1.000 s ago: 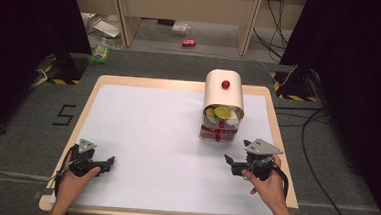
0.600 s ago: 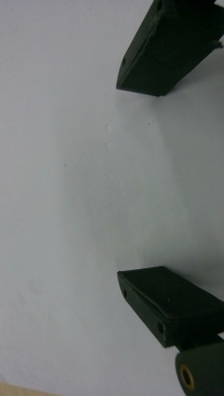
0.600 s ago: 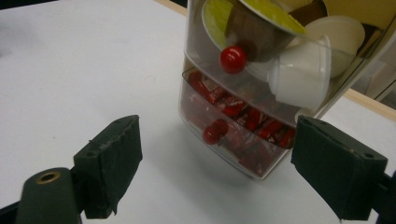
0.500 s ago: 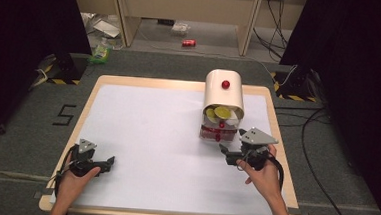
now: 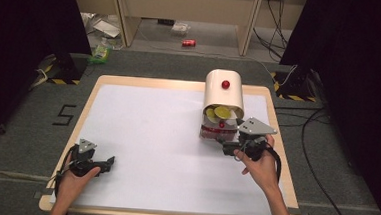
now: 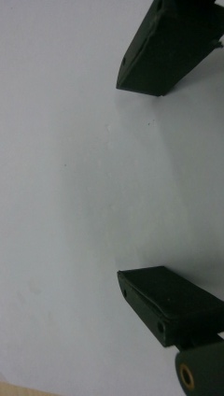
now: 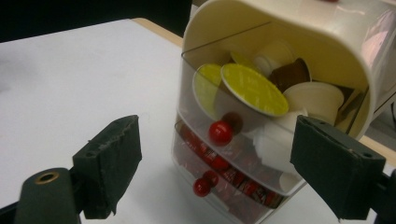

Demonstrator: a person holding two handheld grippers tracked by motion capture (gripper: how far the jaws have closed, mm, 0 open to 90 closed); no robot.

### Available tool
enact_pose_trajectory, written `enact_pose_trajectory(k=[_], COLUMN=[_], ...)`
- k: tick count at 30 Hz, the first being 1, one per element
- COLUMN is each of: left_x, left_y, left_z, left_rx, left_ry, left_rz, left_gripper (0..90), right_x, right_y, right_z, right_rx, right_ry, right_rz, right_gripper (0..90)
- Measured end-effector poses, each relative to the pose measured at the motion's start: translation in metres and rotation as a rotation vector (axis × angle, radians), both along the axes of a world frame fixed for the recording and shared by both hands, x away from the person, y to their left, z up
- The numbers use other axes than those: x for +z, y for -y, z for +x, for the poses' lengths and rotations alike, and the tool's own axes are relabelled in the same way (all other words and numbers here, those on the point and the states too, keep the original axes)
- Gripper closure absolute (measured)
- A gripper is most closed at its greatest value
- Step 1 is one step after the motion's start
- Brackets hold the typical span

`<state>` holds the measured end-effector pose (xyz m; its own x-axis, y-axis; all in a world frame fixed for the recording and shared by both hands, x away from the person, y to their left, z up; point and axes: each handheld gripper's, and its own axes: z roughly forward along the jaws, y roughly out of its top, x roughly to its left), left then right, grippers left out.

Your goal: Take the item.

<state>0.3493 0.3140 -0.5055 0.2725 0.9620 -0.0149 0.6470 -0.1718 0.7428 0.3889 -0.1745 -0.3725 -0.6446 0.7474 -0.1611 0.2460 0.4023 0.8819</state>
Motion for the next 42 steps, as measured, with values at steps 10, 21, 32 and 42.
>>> enact_pose_trajectory(k=[10, 21, 32, 42], left_x=[0.0, 0.0, 0.0, 0.0], left_y=[0.0, 0.0, 0.0, 0.0], left_z=[0.0, 0.0, 0.0, 0.0], left_rx=[0.0, 0.0, -0.001, 0.0], left_ry=[0.0, 0.0, 0.0, 0.0], left_rz=[0.0, -0.001, -0.003, -0.005], left_gripper=[7.5, 7.5, 7.5, 7.6], right_x=[0.0, -0.005, -0.003, -0.005], right_y=[-0.008, -0.011, -0.01, -0.008], right_z=[0.019, 0.025, 0.011, -0.007], right_rx=[-0.005, -0.006, 0.025, 0.045], right_ry=[0.003, 0.0, -0.032, -0.044], right_rz=[0.012, -0.041, -0.075, -0.08], right_gripper=[17.2, 17.1, 16.4, 16.4])
